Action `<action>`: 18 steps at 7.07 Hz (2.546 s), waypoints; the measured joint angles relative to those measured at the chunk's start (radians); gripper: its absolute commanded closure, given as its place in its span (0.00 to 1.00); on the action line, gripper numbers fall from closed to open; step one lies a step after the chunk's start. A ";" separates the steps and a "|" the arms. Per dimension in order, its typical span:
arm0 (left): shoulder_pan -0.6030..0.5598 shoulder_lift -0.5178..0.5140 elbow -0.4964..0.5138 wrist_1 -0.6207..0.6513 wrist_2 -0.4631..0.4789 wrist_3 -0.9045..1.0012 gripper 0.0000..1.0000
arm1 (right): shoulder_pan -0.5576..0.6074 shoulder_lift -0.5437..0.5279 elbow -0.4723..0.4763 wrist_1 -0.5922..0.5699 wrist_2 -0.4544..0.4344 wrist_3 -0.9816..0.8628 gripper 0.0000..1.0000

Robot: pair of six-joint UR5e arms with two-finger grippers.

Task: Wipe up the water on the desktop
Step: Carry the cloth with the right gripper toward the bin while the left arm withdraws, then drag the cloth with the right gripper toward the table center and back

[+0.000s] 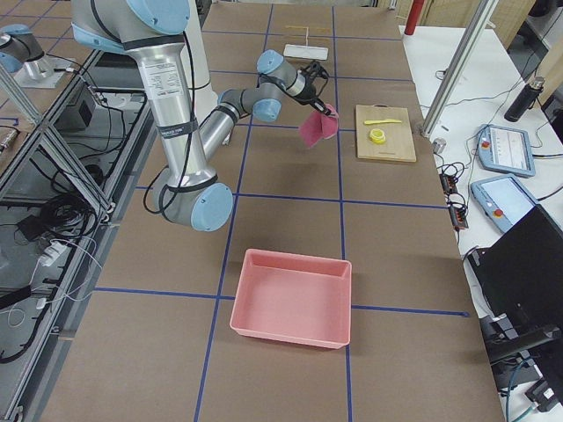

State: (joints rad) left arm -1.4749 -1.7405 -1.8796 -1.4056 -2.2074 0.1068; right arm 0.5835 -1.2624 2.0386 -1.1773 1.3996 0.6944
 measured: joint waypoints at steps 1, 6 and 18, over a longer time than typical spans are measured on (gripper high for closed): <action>-0.085 0.058 0.063 0.000 -0.041 0.128 0.01 | 0.026 -0.029 0.000 -0.002 0.036 0.001 1.00; -0.241 0.265 0.156 -0.015 -0.078 0.184 0.01 | 0.080 -0.238 0.057 -0.123 0.086 -0.001 1.00; -0.245 0.269 0.149 -0.018 -0.080 0.166 0.01 | -0.270 0.464 -0.370 -0.419 -0.026 0.772 1.00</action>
State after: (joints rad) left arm -1.7196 -1.4711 -1.7307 -1.4235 -2.2872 0.2730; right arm 0.3136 -0.7984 1.6690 -1.5961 1.3731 1.4660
